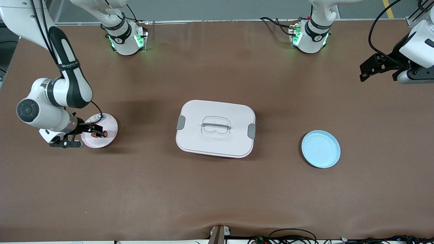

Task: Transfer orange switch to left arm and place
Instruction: 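Lower the right gripper over the orange switch on the white plate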

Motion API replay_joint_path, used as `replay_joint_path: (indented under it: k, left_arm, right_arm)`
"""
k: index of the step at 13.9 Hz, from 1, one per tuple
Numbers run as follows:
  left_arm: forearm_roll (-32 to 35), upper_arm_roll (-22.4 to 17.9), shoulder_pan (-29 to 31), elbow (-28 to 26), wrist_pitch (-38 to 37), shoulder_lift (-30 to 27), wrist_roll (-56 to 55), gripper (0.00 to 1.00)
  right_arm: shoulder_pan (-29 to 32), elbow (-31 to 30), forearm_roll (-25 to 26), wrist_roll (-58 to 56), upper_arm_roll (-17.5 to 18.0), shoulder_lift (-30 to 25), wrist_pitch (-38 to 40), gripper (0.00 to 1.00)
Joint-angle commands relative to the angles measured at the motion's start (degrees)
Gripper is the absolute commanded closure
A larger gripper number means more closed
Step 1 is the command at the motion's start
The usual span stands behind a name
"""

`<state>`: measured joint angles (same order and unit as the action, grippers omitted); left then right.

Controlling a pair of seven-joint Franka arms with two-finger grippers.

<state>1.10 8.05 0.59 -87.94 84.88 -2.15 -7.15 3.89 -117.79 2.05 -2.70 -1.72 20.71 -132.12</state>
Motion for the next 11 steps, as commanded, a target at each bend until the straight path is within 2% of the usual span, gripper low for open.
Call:
replay_joint_path:
  k: [1, 11]
  left_arm:
    - [0.13, 0.30, -0.07, 0.67, -0.07, 0.13, 0.47, 0.00]
    - [0.13, 0.30, 0.28, 0.49, -0.07, 0.57, 0.82, 0.00]
  right_arm:
    - [0.94, 0.02, 0.41, 0.15, 0.58, 1.78, -1.39, 0.00]
    - [1.91, -0.07, 0.41, -0.72, 0.58, 4.60, -3.41, 0.00]
